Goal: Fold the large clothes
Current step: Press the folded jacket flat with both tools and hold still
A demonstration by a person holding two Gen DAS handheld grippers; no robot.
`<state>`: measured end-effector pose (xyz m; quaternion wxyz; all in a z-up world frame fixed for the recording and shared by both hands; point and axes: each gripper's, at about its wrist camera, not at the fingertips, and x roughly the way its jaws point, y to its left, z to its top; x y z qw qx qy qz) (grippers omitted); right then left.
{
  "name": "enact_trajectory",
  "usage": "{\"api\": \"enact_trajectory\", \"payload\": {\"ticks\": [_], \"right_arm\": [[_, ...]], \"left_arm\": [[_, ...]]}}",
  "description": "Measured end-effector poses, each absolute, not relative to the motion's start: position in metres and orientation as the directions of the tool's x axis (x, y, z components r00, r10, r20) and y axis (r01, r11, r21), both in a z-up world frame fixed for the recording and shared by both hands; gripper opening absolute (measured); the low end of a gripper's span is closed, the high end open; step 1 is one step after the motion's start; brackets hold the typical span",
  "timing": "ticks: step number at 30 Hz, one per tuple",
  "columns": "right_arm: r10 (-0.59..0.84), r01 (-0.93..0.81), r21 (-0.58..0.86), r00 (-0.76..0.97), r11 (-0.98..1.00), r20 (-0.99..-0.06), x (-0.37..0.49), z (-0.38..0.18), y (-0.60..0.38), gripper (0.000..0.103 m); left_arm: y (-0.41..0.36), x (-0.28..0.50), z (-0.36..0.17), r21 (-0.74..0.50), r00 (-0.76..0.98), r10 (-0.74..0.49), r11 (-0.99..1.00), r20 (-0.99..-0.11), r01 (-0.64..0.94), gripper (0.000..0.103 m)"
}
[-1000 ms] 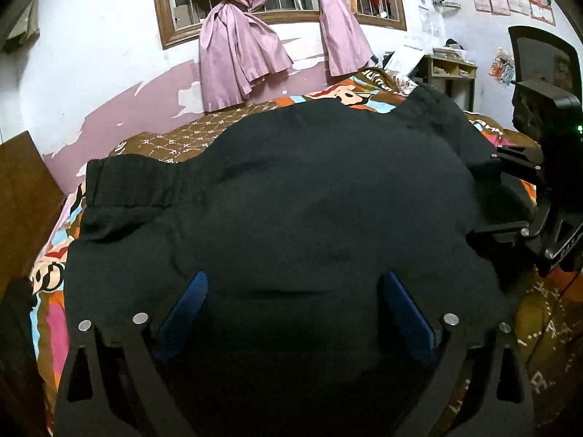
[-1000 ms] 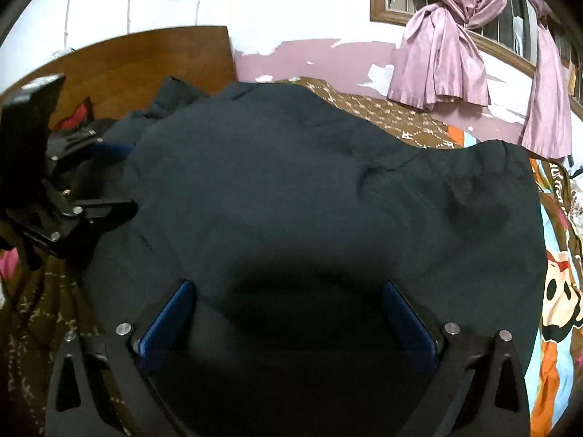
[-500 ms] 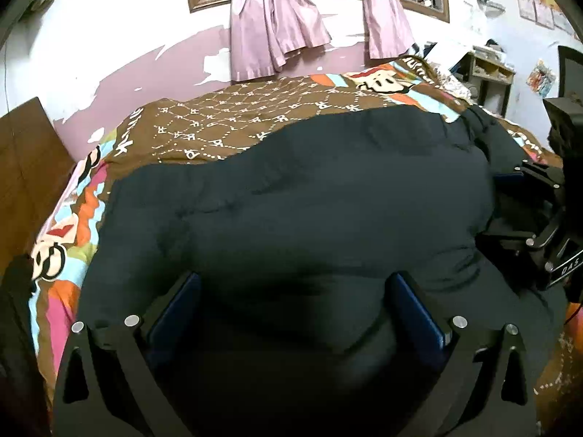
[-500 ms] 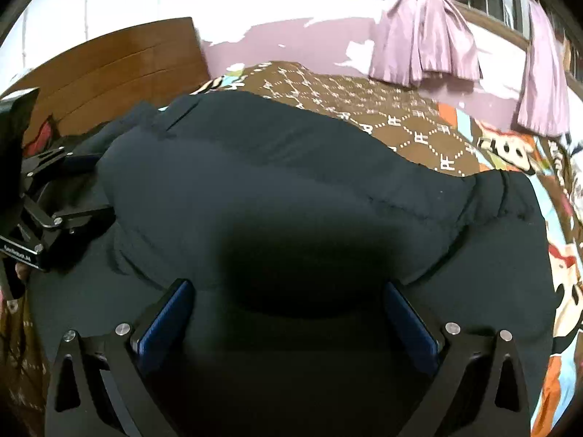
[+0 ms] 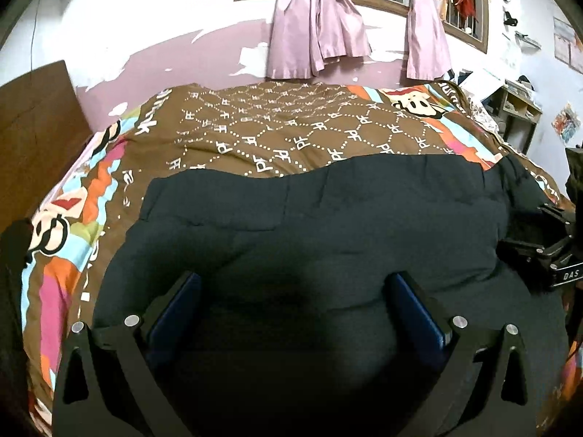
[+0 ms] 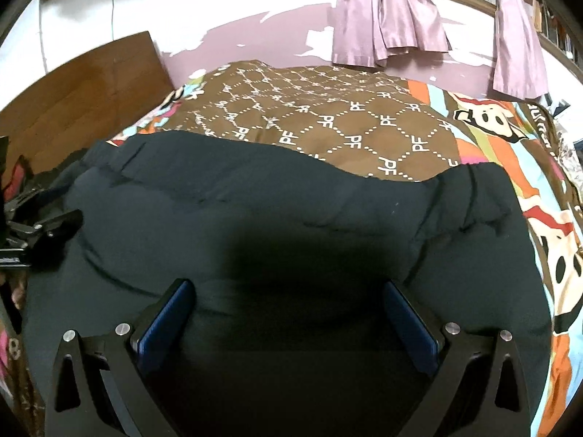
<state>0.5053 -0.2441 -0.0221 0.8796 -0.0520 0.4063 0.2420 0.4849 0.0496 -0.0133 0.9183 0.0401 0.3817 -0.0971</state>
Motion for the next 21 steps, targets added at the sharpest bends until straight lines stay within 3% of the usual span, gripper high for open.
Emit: {"api": "enact_trajectory", "payload": {"ticks": [7, 21], "right_arm": [[0.42, -0.458, 0.205, 0.436, 0.865, -0.796, 0.534, -0.037, -0.246, 0.103], [0.445, -0.454, 0.232, 0.446, 0.86, -0.777, 0.526, -0.045, -0.249, 0.103]], "left_arm": [[0.056, 0.51, -0.025, -0.108, 0.573, -0.224, 0.967, -0.789, 0.23, 0.102], [0.059, 0.501, -0.029, -0.135, 0.593, -0.257, 0.961, -0.763, 0.243, 0.102]]}}
